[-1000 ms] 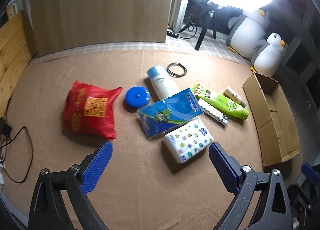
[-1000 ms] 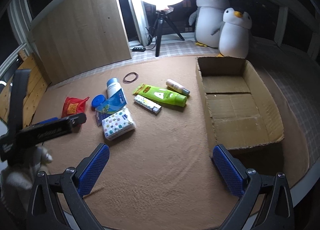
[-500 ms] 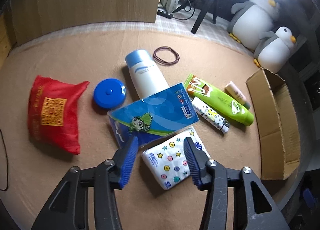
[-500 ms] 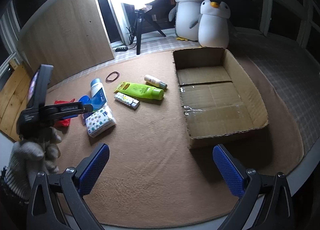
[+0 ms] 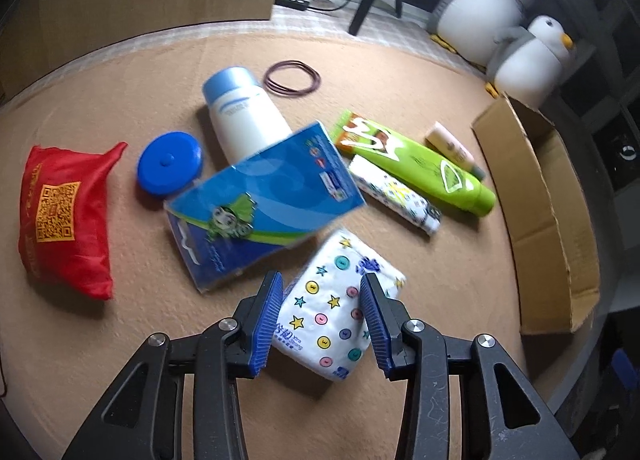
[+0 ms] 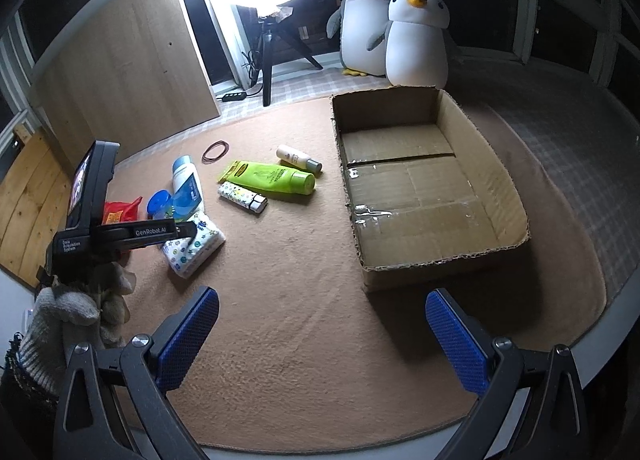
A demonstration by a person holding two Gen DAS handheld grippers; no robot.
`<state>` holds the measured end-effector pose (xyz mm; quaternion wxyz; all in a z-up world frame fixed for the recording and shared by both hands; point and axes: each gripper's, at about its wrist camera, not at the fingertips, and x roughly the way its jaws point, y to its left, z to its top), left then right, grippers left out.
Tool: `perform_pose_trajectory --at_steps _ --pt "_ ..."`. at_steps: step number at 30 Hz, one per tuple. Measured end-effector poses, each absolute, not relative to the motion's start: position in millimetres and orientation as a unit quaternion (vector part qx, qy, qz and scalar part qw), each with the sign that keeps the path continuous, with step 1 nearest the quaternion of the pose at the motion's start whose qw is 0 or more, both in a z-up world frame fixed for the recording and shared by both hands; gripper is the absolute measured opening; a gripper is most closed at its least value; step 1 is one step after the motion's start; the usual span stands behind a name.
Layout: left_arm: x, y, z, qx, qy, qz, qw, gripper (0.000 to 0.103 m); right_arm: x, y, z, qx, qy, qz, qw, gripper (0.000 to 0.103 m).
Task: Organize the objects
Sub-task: 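Move the left tool to the Vinda tissue pack and open its fingers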
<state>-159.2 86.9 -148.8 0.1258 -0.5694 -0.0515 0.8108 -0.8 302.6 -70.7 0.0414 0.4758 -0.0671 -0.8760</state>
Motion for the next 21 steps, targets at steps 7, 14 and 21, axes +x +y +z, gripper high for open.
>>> perform_pose_trajectory --at_steps 7,14,21 --pt "-137.7 92.8 -149.7 -0.571 -0.051 0.806 0.148 0.044 -3.5 294.9 -75.0 0.480 -0.064 -0.873 0.053 0.102" --pt "-113.6 93.4 -151.3 -0.577 -0.071 0.795 0.175 0.044 -8.0 287.9 -78.2 0.485 -0.061 -0.870 0.066 0.102" --pt "-92.6 86.2 -150.6 -0.578 -0.077 0.789 0.192 0.063 -24.3 281.9 -85.2 0.494 -0.059 -0.864 0.084 0.102"
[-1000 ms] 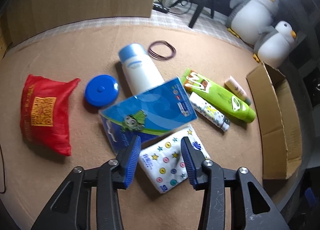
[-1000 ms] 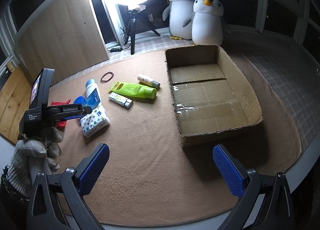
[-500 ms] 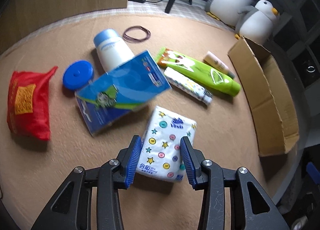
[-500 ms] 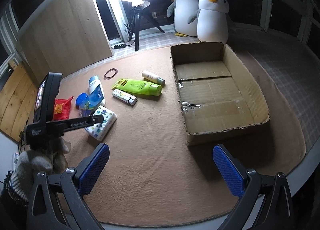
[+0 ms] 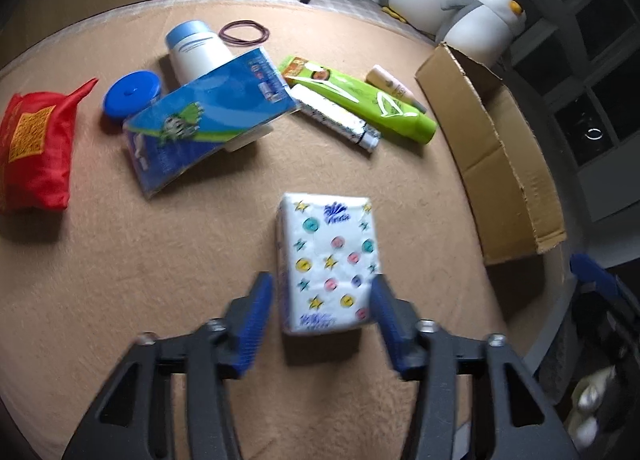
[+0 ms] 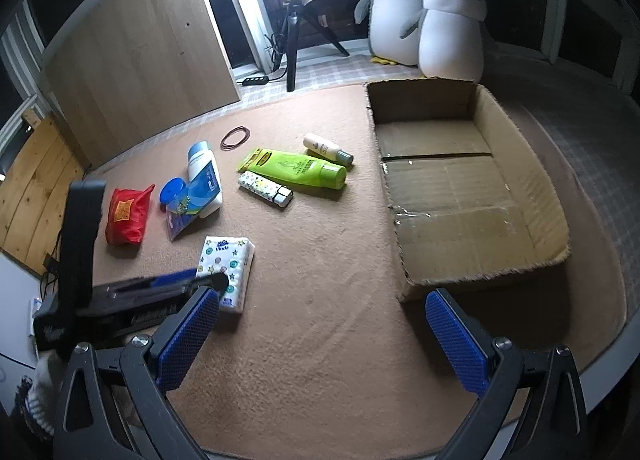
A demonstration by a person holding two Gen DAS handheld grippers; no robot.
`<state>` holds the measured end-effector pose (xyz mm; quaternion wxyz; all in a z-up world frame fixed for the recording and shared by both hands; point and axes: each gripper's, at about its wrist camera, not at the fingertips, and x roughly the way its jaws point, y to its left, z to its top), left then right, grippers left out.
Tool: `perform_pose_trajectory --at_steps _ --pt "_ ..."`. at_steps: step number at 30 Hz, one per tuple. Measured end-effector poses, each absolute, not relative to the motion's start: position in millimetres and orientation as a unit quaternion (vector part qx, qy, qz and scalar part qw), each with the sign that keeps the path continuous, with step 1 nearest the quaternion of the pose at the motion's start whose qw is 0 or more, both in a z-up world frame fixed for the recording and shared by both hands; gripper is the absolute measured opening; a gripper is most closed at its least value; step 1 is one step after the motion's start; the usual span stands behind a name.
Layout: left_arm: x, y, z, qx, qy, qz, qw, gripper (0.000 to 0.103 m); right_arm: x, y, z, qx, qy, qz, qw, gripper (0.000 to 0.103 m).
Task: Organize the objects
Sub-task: 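Move the left tool to the Vinda tissue pack and open its fingers, then close the left tool on the Vinda tissue pack and lift it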
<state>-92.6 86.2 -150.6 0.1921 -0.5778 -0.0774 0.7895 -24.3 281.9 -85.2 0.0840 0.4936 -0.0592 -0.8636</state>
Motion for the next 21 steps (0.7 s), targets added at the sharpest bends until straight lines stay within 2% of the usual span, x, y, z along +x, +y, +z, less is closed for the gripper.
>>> perform_pose_trajectory --at_steps 6,10,12,14,21 --pt "-84.4 73.3 -152.5 -0.569 -0.074 0.795 0.194 0.064 -45.1 257.9 -92.6 0.498 -0.040 -0.856 0.131 0.102" --pt "-79.1 72.6 -149.7 -0.565 -0.073 0.795 0.209 0.064 -60.1 238.2 -111.1 0.525 -0.038 -0.834 0.166 0.089" --pt "-77.3 74.0 -149.3 -0.566 -0.072 0.793 0.214 0.064 -66.7 228.7 -120.3 0.533 -0.035 -0.827 0.177 0.087" --pt "-76.9 75.0 -150.1 -0.567 -0.073 0.791 0.217 0.064 -74.7 224.1 -128.7 0.543 -0.036 -0.820 0.178 0.080" --pt "-78.7 78.5 -153.6 -0.571 -0.082 0.784 0.228 0.055 -90.8 216.0 -155.8 0.585 -0.059 -0.785 0.194 0.060"
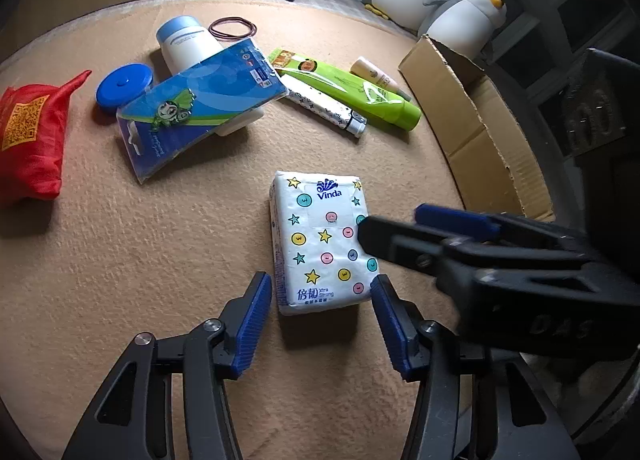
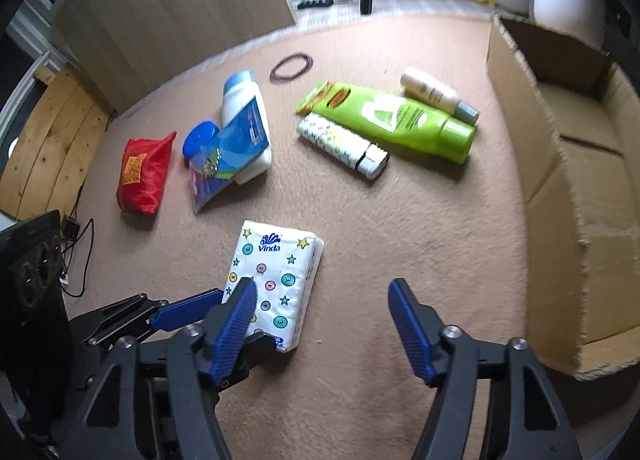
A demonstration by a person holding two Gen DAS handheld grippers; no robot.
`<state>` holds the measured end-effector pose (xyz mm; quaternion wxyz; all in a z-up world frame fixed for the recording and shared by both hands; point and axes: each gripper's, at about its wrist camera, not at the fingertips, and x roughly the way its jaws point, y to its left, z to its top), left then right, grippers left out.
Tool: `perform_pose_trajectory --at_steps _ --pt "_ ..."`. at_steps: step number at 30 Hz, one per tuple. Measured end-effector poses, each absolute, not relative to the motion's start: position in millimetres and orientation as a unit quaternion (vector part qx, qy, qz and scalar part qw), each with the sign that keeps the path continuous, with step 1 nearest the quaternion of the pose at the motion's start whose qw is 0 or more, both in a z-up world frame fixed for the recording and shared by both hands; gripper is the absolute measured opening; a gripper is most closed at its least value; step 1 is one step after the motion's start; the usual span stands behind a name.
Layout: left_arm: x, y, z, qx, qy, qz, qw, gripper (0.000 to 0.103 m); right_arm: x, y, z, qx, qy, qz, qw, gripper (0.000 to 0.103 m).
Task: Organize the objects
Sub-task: 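Close the left tool on the Vinda tissue pack and lift it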
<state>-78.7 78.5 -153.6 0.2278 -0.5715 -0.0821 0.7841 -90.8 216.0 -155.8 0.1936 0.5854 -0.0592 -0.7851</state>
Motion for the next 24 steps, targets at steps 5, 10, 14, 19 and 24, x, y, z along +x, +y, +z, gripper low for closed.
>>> perform_pose_trajectory --at_steps 5,10,14,19,24 --pt "-82.9 83.3 -157.3 -0.573 -0.086 0.782 0.231 0.052 -94.9 209.0 -171.7 0.608 -0.077 -0.761 0.211 0.052" --pt "-84.3 85.2 -159.7 -0.573 -0.087 0.781 0.234 0.049 -95.8 205.4 -176.3 0.616 -0.094 -0.748 0.227 0.050" --pt "-83.7 91.3 -160.7 -0.574 -0.085 0.779 0.237 0.045 -93.2 200.0 -173.7 0.617 -0.090 -0.742 0.245 0.043" --pt "-80.1 97.8 -156.4 -0.570 -0.085 0.782 0.240 0.045 -90.6 198.4 -168.3 0.610 -0.073 -0.751 0.242 0.043" --pt "-78.0 109.5 -140.8 -0.555 -0.076 0.791 0.244 0.044 -88.0 206.3 -157.5 0.595 -0.069 -0.764 0.240 0.043"
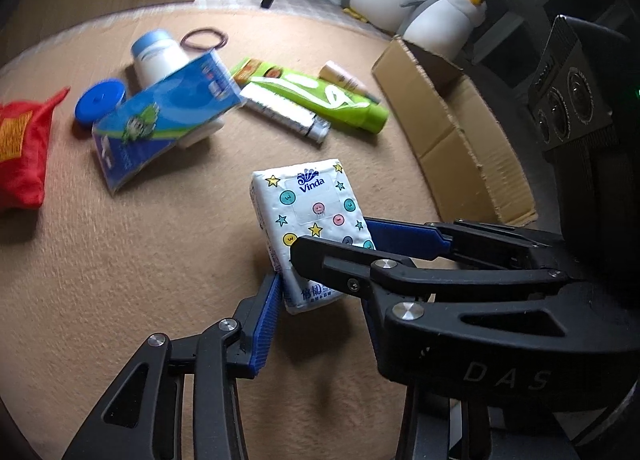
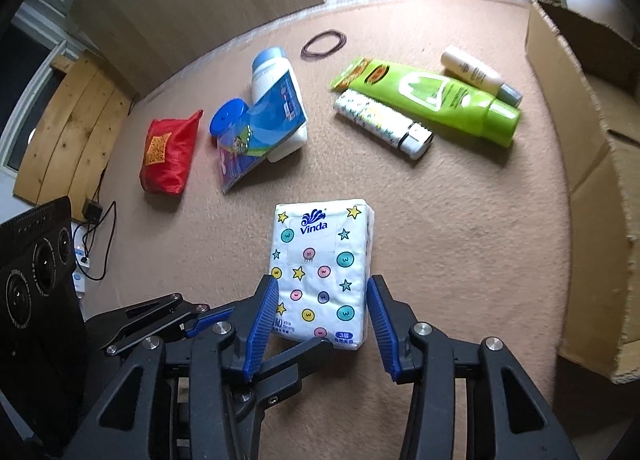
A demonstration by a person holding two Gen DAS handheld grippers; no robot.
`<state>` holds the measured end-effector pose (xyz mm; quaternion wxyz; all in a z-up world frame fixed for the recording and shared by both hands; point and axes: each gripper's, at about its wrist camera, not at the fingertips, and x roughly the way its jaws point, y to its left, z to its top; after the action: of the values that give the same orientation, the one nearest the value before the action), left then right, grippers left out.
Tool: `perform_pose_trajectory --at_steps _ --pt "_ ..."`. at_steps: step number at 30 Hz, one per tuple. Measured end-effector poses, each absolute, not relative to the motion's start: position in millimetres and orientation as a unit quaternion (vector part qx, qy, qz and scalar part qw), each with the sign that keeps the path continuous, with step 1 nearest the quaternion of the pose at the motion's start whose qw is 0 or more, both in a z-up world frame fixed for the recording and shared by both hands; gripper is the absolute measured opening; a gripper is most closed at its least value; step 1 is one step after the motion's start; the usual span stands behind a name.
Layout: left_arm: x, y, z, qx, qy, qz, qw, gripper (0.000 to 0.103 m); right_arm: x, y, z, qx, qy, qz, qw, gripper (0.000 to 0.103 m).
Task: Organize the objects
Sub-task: 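Close the left tool on the Vinda tissue pack and lift it, then carry the tissue pack with the left tool into the box and release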
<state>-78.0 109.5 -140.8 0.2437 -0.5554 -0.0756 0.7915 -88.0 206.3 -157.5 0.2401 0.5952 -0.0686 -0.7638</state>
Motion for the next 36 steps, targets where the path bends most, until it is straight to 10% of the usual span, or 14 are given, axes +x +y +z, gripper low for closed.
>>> perform_pose_trajectory --at_steps 36 --pt "-97.0 313.7 -86.7 -0.495 0.001 0.796 0.347 0.045 -106.7 398.8 -88.6 0.509 -0.105 -0.846 0.120 0.045"
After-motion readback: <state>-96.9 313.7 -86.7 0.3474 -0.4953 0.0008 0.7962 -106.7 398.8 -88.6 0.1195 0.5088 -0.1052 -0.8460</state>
